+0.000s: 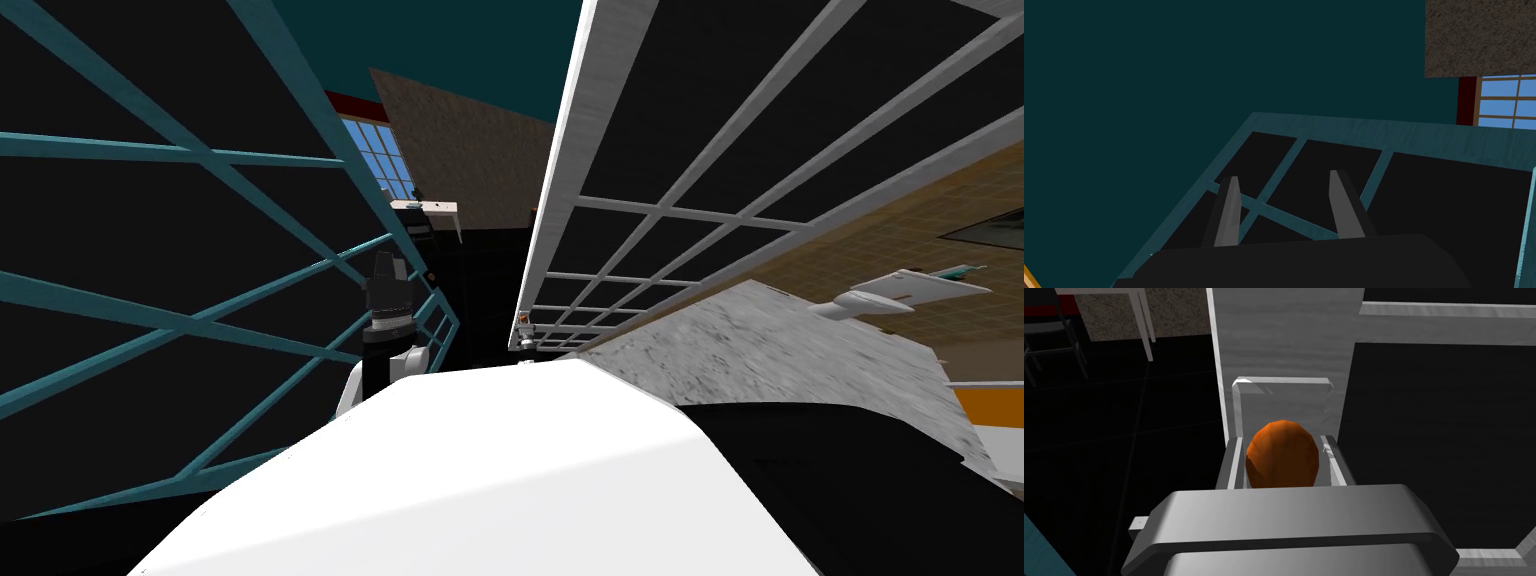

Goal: Push the door open

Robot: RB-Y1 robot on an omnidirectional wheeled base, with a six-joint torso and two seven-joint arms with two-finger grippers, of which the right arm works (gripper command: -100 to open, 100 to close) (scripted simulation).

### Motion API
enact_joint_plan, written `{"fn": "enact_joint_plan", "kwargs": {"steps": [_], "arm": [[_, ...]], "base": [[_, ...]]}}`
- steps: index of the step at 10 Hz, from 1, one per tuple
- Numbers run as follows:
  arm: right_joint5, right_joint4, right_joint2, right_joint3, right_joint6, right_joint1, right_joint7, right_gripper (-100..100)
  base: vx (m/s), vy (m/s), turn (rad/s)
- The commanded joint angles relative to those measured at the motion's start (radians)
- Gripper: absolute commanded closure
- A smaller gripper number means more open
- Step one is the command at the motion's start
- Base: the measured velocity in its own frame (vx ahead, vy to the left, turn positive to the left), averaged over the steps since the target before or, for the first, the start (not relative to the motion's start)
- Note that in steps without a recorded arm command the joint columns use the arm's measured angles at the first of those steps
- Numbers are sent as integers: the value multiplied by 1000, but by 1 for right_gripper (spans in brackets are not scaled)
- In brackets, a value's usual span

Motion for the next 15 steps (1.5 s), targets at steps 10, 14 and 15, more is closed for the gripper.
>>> {"fn": "enact_joint_plan", "kwargs": {"steps": [10,14,15], "arm": [[-32,25,28,-132,-11,-17,29,100],[-46,16,20,-156,-12,-11,38,100],[-51,18,18,-166,-15,-11,40,100]], "base": [[143,64,-48],[142,28,-31],[193,42,-44]]}}
